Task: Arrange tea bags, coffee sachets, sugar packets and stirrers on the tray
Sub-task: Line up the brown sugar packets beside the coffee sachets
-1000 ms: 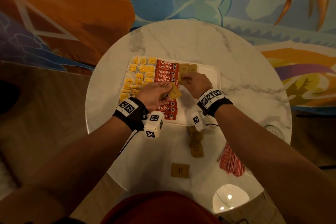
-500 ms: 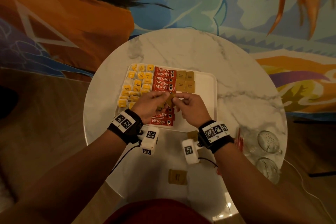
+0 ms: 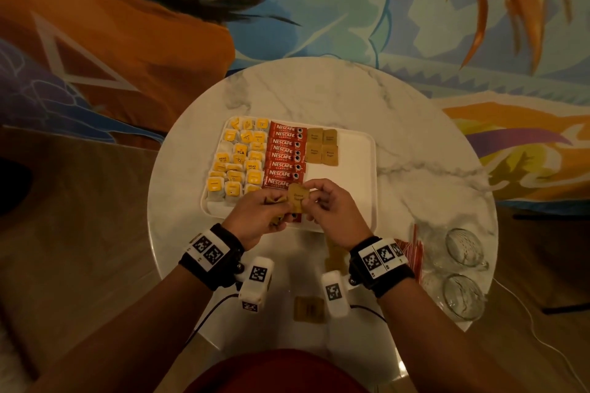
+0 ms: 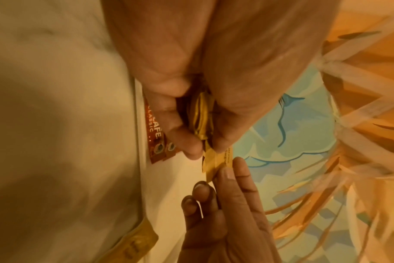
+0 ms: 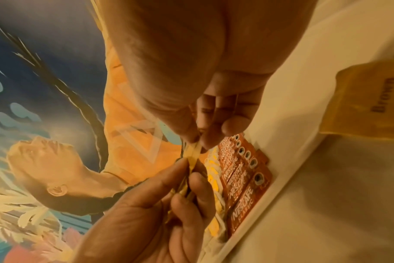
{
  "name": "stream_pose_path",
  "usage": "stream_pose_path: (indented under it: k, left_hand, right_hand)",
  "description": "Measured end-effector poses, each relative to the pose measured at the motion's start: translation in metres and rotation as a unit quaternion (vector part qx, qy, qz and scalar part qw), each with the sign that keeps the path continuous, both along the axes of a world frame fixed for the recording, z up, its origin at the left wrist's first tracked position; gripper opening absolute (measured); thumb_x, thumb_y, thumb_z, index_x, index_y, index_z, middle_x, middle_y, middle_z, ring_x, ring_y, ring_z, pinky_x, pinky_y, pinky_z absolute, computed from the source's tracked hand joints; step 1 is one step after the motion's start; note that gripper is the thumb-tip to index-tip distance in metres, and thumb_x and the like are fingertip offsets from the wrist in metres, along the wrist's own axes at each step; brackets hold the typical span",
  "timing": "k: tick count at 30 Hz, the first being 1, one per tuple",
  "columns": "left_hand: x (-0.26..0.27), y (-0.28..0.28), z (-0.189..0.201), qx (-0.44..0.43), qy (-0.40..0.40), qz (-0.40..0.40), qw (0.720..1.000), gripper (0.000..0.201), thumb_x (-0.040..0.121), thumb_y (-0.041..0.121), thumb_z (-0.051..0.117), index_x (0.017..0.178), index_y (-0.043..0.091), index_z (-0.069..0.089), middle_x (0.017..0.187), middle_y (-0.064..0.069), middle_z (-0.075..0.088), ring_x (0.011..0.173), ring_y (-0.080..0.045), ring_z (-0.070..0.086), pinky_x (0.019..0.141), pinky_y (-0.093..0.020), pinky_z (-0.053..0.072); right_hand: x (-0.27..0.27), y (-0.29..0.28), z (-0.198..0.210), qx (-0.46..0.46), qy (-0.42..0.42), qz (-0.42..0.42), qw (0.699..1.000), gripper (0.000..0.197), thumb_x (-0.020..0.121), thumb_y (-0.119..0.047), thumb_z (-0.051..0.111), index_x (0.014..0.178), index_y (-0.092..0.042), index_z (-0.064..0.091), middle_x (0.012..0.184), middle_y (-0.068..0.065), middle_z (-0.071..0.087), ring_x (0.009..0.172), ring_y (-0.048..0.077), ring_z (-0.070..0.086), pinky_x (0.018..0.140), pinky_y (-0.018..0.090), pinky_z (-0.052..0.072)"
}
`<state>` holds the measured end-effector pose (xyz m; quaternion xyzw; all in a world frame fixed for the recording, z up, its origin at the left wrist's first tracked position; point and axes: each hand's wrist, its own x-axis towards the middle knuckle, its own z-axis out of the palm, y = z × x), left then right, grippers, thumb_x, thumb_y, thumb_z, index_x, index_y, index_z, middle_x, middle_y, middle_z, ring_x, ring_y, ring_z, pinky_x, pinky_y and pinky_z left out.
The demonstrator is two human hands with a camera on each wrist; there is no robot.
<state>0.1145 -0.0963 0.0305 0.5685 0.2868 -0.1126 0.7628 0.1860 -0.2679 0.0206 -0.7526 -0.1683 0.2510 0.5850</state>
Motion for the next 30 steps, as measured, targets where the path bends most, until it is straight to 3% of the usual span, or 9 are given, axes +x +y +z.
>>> stream_pose_path:
  k: [3,6,8,13,17,19,24,27,30]
  left_hand:
    - [-0.003,-0.002,0.002,0.015,-0.004,0.0,1.0,0.019,0.092,0.002,0.067,0.097,0.019,0.075,0.083,-0.004,0.074,0.072,-0.016,0.065,0.066,-0.028,0.052]
    - [-0.002,-0.001,0.003,0.036,-0.004,-0.004,0.999,0.015,0.092,0.004,0.067,0.099,0.015,0.074,0.081,-0.003,0.074,0.071,-0.016,0.066,0.065,-0.028,0.053]
    - [-0.001,-0.001,0.004,0.042,-0.006,-0.007,0.999,0.015,0.092,0.005,0.068,0.104,0.011,0.073,0.086,-0.006,0.074,0.073,-0.017,0.068,0.064,-0.028,0.054]
    - [0.004,-0.001,0.005,0.028,-0.012,0.01,0.999,0.015,0.093,0.004,0.066,0.107,0.007,0.071,0.091,-0.013,0.072,0.072,-0.018,0.069,0.065,-0.029,0.056]
    - [0.007,-0.001,0.005,-0.03,-0.009,0.03,0.999,0.012,0.093,0.005,0.066,0.102,0.011,0.072,0.101,-0.016,0.071,0.085,-0.026,0.067,0.075,-0.033,0.058]
    - [0.007,0.0,0.006,-0.072,-0.003,0.043,0.996,0.021,0.092,0.001,0.064,0.111,0.008,0.069,0.108,-0.015,0.071,0.092,-0.029,0.068,0.08,-0.037,0.059]
    - [0.003,0.007,0.005,-0.153,-0.004,0.047,0.987,0.042,0.093,-0.015,0.046,0.129,0.002,0.057,0.12,-0.02,0.068,0.106,-0.036,0.067,0.09,-0.044,0.057]
    - [0.002,0.009,0.006,-0.159,-0.008,0.037,0.987,0.038,0.096,-0.011,0.046,0.129,0.004,0.058,0.126,-0.02,0.068,0.113,-0.038,0.066,0.091,-0.042,0.057]
    - [0.0,0.009,0.008,-0.153,-0.013,0.025,0.988,0.032,0.1,-0.005,0.044,0.125,0.004,0.062,0.125,-0.018,0.069,0.112,-0.035,0.068,0.087,-0.038,0.059]
  right_hand:
    - [-0.004,-0.003,0.001,-0.014,-0.003,-0.019,1.0,0.028,0.095,-0.014,0.066,0.121,-0.022,0.059,0.086,0.005,0.073,0.07,0.005,0.068,0.069,0.02,0.052]
    - [-0.004,-0.006,0.002,-0.01,-0.008,-0.025,1.0,0.026,0.096,-0.016,0.065,0.12,-0.024,0.062,0.087,0.01,0.069,0.068,0.007,0.066,0.065,0.02,0.051]
    - [-0.004,-0.006,0.001,-0.006,-0.004,-0.021,1.0,0.02,0.095,-0.016,0.067,0.115,-0.021,0.067,0.085,0.011,0.068,0.067,0.009,0.064,0.064,0.02,0.051]
    - [-0.004,-0.003,-0.001,-0.021,-0.007,-0.031,0.999,0.005,0.093,-0.014,0.069,0.096,-0.012,0.072,0.074,0.0,0.068,0.063,0.008,0.062,0.06,0.019,0.049]
    - [0.012,-0.001,0.005,-0.052,-0.022,-0.073,0.996,0.014,0.097,-0.019,0.063,0.088,-0.021,0.073,0.077,-0.006,0.071,0.065,0.005,0.062,0.058,0.013,0.047]
    - [0.033,0.001,0.004,-0.1,-0.045,-0.102,0.989,0.017,0.099,-0.02,0.06,0.088,-0.021,0.074,0.078,-0.008,0.071,0.066,0.005,0.062,0.058,0.012,0.045]
    - [0.077,0.011,-0.011,-0.215,-0.065,-0.102,0.969,0.016,0.097,-0.021,0.062,0.085,-0.02,0.073,0.071,-0.008,0.065,0.071,0.017,0.062,0.066,0.024,0.044]
    - [0.09,0.019,-0.018,-0.266,-0.075,-0.081,0.958,0.018,0.096,-0.024,0.064,0.098,-0.013,0.078,0.088,0.002,0.074,0.08,0.018,0.064,0.068,0.023,0.043]
    - [0.095,0.024,-0.022,-0.295,-0.069,-0.077,0.95,0.02,0.096,-0.025,0.065,0.106,-0.014,0.078,0.108,0.003,0.075,0.091,0.019,0.066,0.075,0.024,0.046]
